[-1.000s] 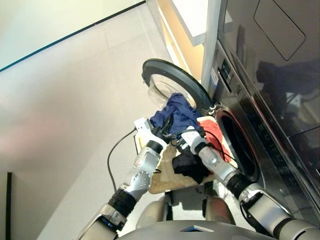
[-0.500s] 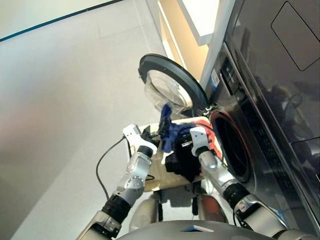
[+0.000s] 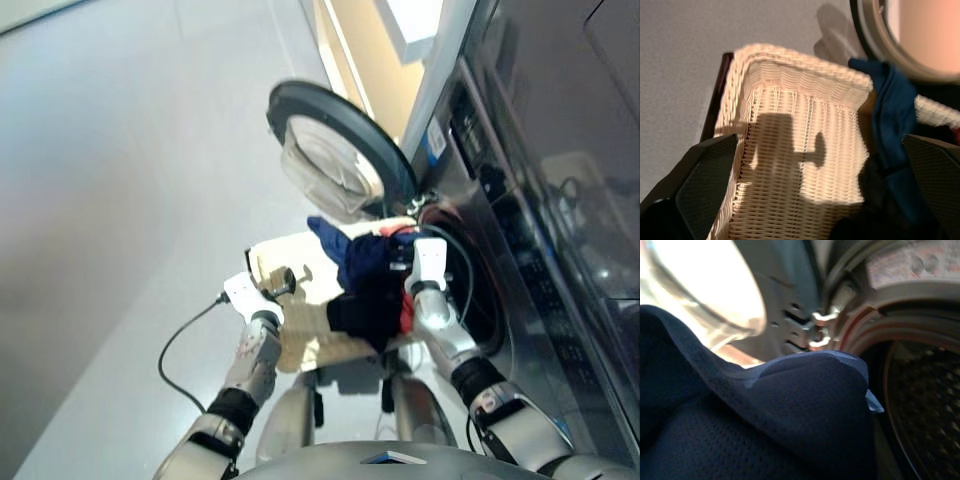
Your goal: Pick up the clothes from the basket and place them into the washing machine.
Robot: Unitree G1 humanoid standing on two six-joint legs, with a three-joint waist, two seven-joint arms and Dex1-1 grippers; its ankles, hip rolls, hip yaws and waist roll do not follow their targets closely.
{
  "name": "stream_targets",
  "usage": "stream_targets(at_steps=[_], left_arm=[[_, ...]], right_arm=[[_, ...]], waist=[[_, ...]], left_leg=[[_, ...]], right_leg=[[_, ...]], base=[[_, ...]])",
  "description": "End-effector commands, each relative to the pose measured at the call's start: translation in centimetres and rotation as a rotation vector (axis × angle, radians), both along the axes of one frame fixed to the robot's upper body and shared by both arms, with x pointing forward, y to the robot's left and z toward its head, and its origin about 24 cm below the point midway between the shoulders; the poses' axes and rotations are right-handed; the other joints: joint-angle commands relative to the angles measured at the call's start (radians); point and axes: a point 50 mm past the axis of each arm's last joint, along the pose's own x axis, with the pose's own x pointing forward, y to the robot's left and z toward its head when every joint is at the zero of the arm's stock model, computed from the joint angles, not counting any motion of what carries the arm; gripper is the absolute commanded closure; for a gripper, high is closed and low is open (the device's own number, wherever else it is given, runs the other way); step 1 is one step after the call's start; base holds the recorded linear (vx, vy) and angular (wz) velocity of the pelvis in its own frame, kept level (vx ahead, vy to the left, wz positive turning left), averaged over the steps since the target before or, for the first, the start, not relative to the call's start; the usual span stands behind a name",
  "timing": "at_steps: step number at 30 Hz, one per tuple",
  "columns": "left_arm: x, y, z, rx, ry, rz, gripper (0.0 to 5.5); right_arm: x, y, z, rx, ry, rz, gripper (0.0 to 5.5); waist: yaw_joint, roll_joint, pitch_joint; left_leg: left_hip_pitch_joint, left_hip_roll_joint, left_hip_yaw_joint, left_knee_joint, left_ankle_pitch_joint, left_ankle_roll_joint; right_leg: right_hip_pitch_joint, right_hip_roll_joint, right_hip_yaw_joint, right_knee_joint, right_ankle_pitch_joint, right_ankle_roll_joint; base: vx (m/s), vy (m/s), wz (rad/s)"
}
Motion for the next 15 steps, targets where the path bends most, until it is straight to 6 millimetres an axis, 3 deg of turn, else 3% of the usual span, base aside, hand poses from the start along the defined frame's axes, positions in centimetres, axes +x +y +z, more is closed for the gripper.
stream_targets(at_steps=[1, 7, 8, 9, 15], left_arm=[[1.8, -0.1, 2.9, 0.065, -0.148, -0.008, 0.00], [2.8, -0.9, 4.9, 0.089, -0.232, -0.052, 0.00], [2.9, -1.0, 5.2, 0.091, -0.240, -0.056, 0.00], [3.1, -1.0, 5.5, 0.096, -0.255, -0.057, 0.00], [3.6, 0.1, 6.8, 0.122, -0.308, -0.036, 0.00]], right_arm=[[1.5, 1.1, 4.5, 0.149, -0.205, -0.053, 5.50], [3.7, -1.2, 8.4, 0.367, -0.321, -0.225, 5.50], [4.0, -1.7, 9.3, 0.401, -0.348, -0.261, 5.50], [4.3, -2.2, 10.0, 0.416, -0.367, -0.295, 5.50], [5.3, -7.9, 14.8, 0.474, -0.502, -0.569, 5.50]], waist=[[-0.017, -0.001, 0.065], [-0.015, 0.033, 0.063], [-0.009, 0.044, 0.060], [-0.007, 0.050, 0.061], [0.018, 0.092, 0.057]], left_leg=[[-0.079, -0.018, 0.024, 0.243, -0.143, 0.004], [-0.280, -0.023, 0.018, 0.388, -0.190, 0.019], [-0.295, -0.022, 0.011, 0.413, -0.229, 0.017], [-0.318, -0.024, 0.009, 0.428, -0.235, 0.019], [-0.448, -0.025, 0.017, 0.532, -0.277, 0.033]], right_leg=[[-0.039, -0.044, 0.019, 0.171, -0.124, 0.082], [-0.226, -0.057, 0.036, 0.305, -0.160, 0.070], [-0.245, -0.054, 0.044, 0.340, -0.200, 0.074], [-0.273, -0.055, 0.049, 0.364, -0.209, 0.071], [-0.416, -0.057, 0.082, 0.484, -0.244, 0.061]], base=[[-0.089, 0.026, 0.141], [-0.008, 0.009, 0.060], [0.082, 0.015, 0.038], [0.082, 0.015, 0.009], [0.000, 0.000, 0.000]])
